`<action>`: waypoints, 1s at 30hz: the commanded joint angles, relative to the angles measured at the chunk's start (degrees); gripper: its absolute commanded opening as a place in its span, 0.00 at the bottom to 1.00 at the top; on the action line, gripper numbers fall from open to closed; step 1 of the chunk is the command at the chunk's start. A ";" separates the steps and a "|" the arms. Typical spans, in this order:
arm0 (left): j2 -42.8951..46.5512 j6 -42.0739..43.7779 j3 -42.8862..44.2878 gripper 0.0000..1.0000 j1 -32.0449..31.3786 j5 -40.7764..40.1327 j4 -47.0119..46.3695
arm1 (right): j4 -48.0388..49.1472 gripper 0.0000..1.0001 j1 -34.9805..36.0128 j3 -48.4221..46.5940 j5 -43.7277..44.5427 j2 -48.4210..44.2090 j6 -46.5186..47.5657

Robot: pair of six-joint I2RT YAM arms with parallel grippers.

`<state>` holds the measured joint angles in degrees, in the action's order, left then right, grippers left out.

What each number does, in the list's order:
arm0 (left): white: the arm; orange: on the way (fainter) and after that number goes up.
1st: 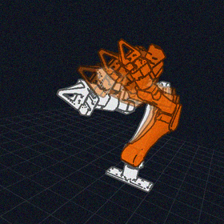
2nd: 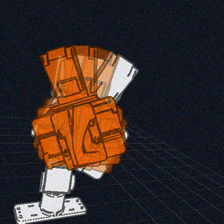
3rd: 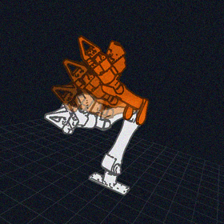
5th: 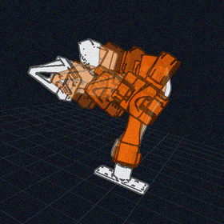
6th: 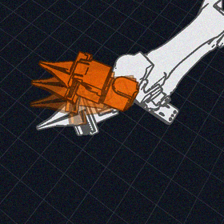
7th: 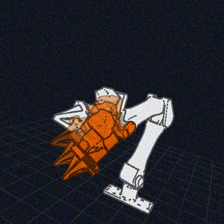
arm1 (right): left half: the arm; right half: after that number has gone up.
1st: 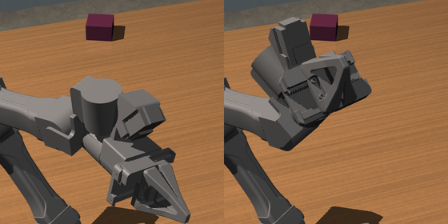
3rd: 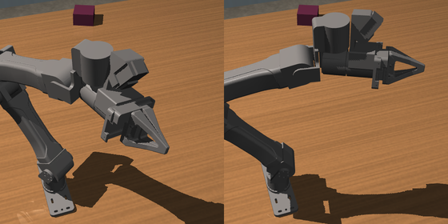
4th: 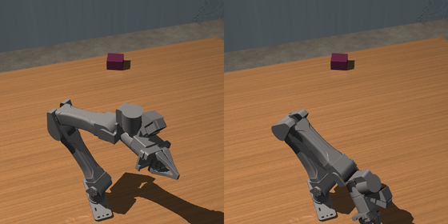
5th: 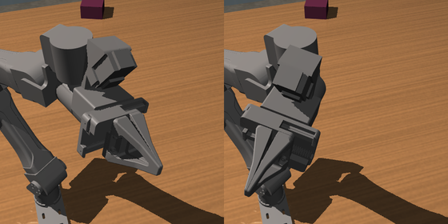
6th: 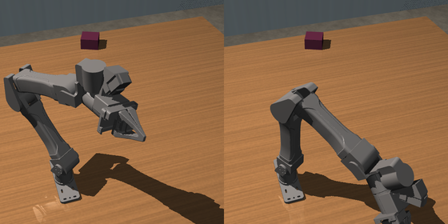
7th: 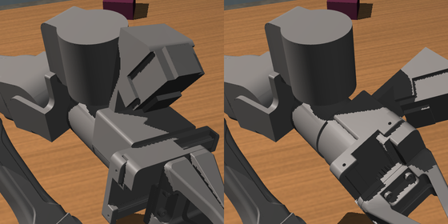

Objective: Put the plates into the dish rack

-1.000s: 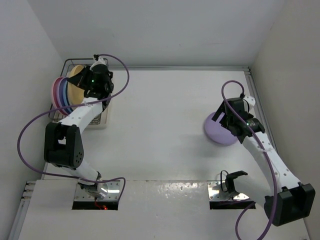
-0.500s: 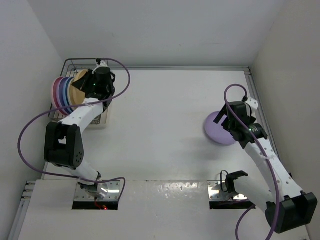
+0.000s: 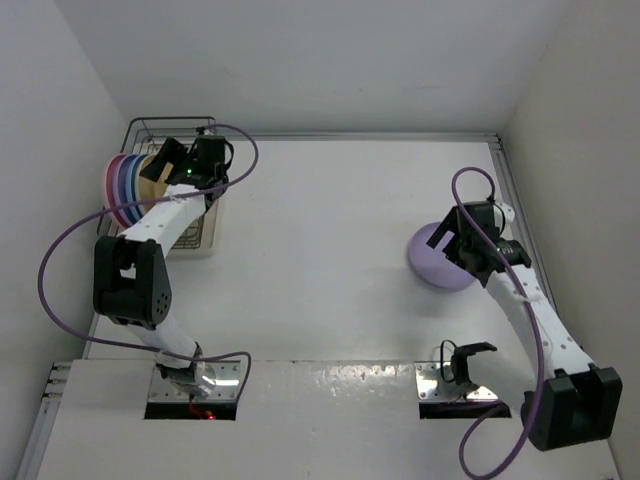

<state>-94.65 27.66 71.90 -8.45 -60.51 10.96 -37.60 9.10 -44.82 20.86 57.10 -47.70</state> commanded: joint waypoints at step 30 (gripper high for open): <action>17.92 -6.21 19.69 0.95 0.19 70.43 39.49 | 22.21 0.00 -22.83 6.22 -14.00 31.51 1.20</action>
<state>-77.43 20.51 93.49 -8.84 1.78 48.36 -15.25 -16.14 -41.32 6.15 89.56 -49.82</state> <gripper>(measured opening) 0.949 0.036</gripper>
